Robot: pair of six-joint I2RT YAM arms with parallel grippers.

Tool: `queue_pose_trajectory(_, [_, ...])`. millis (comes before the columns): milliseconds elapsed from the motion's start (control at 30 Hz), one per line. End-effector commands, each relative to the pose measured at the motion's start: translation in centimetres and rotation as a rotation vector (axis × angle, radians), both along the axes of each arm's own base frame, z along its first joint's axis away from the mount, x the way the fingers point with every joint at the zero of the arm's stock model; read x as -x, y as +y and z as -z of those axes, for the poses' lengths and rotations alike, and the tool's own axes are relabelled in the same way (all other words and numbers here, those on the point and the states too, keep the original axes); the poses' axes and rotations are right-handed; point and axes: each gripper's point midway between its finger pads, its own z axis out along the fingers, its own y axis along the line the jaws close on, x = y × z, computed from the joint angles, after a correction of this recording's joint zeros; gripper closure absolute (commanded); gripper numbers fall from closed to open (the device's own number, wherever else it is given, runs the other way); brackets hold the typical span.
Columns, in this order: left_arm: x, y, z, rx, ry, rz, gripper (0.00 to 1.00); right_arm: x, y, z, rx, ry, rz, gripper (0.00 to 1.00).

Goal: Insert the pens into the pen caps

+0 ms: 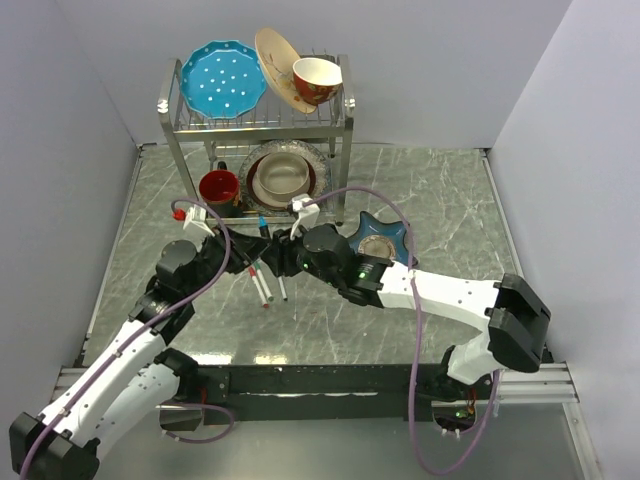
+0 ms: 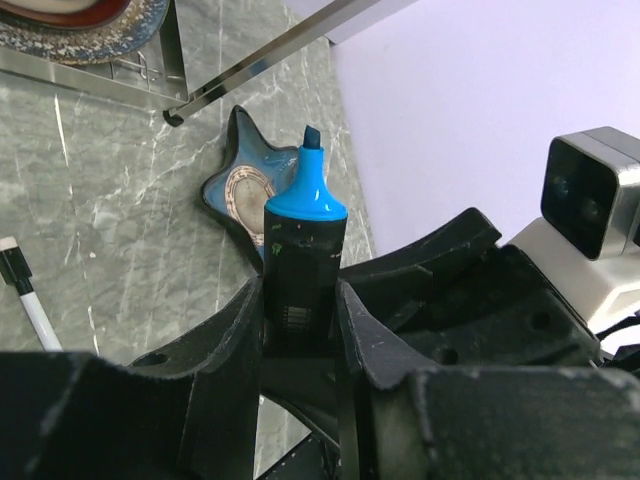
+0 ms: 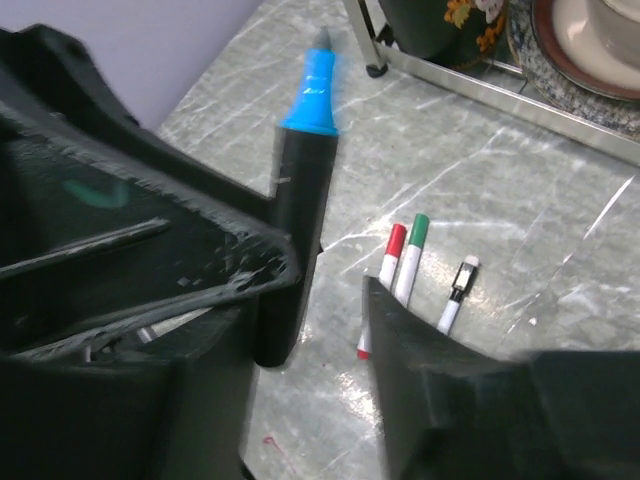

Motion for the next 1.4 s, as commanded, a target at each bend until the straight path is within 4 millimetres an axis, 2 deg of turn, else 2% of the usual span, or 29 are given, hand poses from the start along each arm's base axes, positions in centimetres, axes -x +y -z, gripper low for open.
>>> queue_pose_trajectory(0, [1.1,-0.7,-2.9,0.064,-0.047,0.057,0.99,-1.2,0.8,-3.1,-0.068,-0.057,0.040,0.63])
queue_pose_trajectory(33, [1.2,-0.7,-3.0,0.065,-0.052,0.059,0.99,-1.2,0.7,-3.3,-0.077,-0.061,0.040,0.84])
queue_pose_trajectory(100, [1.2,-0.6,-3.0,0.057,-0.051,0.055,0.93,-0.9,0.6,-3.4,-0.094,-0.071,0.032,1.00])
queue_pose_trajectory(133, [1.3,-0.6,-3.1,0.043,-0.065,0.059,0.87,-0.5,0.4,-3.9,-0.112,-0.081,0.018,1.00])
queue_pose_trajectory(167, [1.4,-0.5,-3.4,0.036,-0.084,0.063,0.74,-0.1,0.2,-3.5,-0.114,-0.073,0.004,1.00])
queue_pose_trajectory(200, [1.5,-0.5,-3.7,0.015,-0.120,0.072,0.68,0.8,0.3,-4.3,-0.143,-0.074,-0.042,1.00])
queue_pose_trajectory(233, [1.8,-0.6,-4.3,0.011,-0.160,0.089,0.56,1.3,0.2,-4.5,-0.154,-0.072,-0.064,1.00])
queue_pose_trajectory(267, [2.0,-0.6,-4.6,0.005,-0.188,0.098,0.51,2.0,0.0,-3.7,-0.155,-0.051,-0.086,1.00])
queue_pose_trajectory(300, [2.4,-0.6,-5.4,-0.009,-0.245,0.113,0.48,2.7,-0.3,-5.0,-0.199,-0.061,-0.111,1.00])
queue_pose_trajectory(333, [2.9,-0.8,-6.2,-0.004,-0.292,0.137,0.44,3.8,-0.3,-5.3,-0.221,-0.056,-0.161,1.00])
queue_pose_trajectory(367, [3.2,-0.7,-6.6,-0.004,-0.318,0.145,0.43,4.7,-0.6,-4.6,-0.232,-0.031,-0.189,1.00])
queue_pose_trajectory(400, [3.6,-0.6,-7.5,-0.005,-0.367,0.148,0.42,5.3,-1.0,-5.9,-0.275,-0.045,-0.210,1.00])
queue_pose_trajectory(533, [4.8,-0.6,-9.1,0.006,-0.462,0.182,0.41,8.0,-2.0,-7.2,-0.355,-0.046,-0.310,1.00])
queue_pose_trajectory(600, [5.2,-0.7,-9.6,0.011,-0.488,0.197,0.42,8.9,-2.5,-8.7,-0.410,-0.055,-0.338,1.00])
queue_pose_trajectory(700, [6.2,-1.2,-10.3,0.036,-0.534,0.248,0.44,9.9,-2.6,-9.7,-0.456,-0.045,-0.384,1.00])
queue_pose_trajectory(867, [7.8,-1.6,-10.9,0.086,-0.585,0.319,0.46,10.9,-2.7,-11.1,-0.516,-0.036,-0.424,1.00])
queue_pose_trajectory(1000, [9.0,-1.7,-11.3,0.114,-0.631,0.361,0.49,11.1,-2.2,-11.4,-0.535,-0.023,-0.448,1.00])
queue_pose_trajectory(1100, [9.7,-1.9,-11.3,0.119,-0.660,0.396,0.65,11.1,-1.9,-11.4,-0.545,-0.018,-0.458,1.00])
queue_pose_trajectory(1133, [9.9,-2.0,-11.3,0.119,-0.666,0.413,0.83,11.3,-1.8,-11.5,-0.543,-0.018,-0.469,1.00])
queue_pose_trajectory(1167, [10.0,-2.1,-11.3,0.116,-0.669,0.419,0.89,11.3,-1.6,-11.1,-0.531,-0.015,-0.477,0.99])
queue_pose_trajectory(1233, [10.3,-2.2,-11.4,0.113,-0.674,0.440,0.99,11.6,-1.4,-10.8,-0.513,-0.013,-0.506,0.91])
queue_pose_trajectory(1267, [10.3,-2.3,-11.4,0.109,-0.675,0.445,0.99,11.8,-1.4,-10.6,-0.501,-0.006,-0.519,0.82])
queue_pose_trajectory(1333, [10.7,-2.4,-11.8,0.103,-0.690,0.467,0.99,12.1,-1.6,-10.5,-0.491,-0.004,-0.554,0.71])
queue_pose_trajectory(1367, [11.0,-2.5,-11.5,0.087,-0.687,0.490,0.99,12.1,-1.9,-10.6,-0.491,-0.004,-0.559,0.59])
